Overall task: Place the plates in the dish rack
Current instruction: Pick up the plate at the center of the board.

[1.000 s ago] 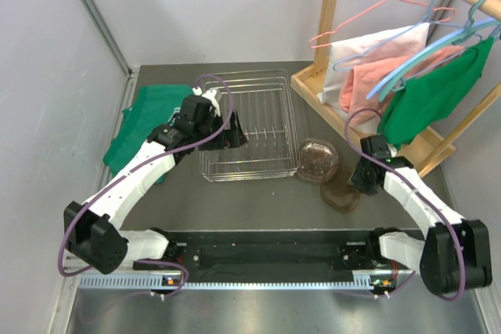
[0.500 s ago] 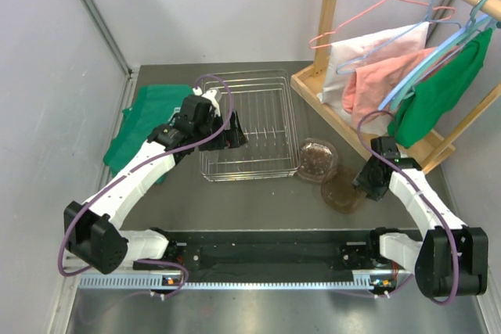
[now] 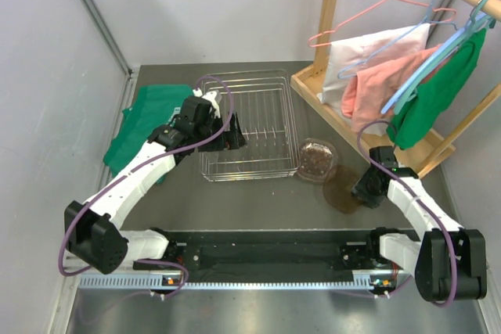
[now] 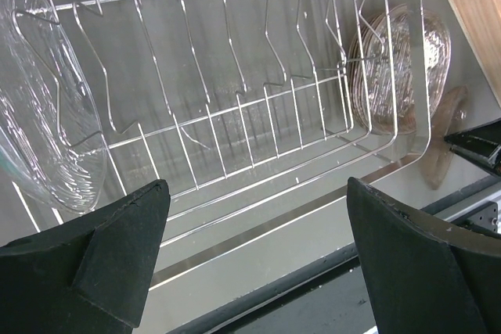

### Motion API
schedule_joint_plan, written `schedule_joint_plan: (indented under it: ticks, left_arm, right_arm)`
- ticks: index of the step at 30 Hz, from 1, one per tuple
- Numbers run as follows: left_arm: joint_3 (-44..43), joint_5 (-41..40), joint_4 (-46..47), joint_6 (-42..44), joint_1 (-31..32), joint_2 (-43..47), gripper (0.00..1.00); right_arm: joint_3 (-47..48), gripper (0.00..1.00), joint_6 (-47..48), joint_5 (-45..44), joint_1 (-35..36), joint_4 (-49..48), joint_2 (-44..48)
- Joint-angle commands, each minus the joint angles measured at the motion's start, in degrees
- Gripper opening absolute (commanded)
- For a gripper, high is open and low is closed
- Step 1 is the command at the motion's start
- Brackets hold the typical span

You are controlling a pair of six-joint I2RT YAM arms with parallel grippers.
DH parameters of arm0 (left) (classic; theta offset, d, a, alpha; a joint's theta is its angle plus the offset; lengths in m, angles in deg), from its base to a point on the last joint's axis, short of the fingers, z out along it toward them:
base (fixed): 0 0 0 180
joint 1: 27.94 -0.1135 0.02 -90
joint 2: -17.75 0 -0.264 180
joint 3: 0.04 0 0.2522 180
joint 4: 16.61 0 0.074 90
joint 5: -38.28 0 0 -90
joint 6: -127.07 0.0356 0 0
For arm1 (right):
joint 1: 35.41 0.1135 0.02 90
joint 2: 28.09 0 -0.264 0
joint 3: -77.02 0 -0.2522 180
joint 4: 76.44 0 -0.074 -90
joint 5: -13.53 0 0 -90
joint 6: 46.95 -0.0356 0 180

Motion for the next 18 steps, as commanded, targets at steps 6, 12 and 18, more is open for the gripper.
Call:
schedule_joint_plan:
  ticks: [6, 12, 18]
  left_arm:
    - [0.2, 0.08, 3.22, 0.49, -0.28, 0.26, 0.99]
    - [0.2, 0.25, 3.22, 0.49, -0.37, 0.35, 0.99]
    - [0.29, 0.43, 3.4, 0.23, -0.37, 0.52, 0.99]
  right_arm:
    - [-2.54, 0.18, -2.35, -0.47, -0.68, -4.5, 0.33]
    - [-2.45, 0.0, -2.52, -0.82, -0.77, -3.8, 2.08]
    - [-0.52, 0.0, -2.43, -1.7, -0.77, -0.56, 7.69]
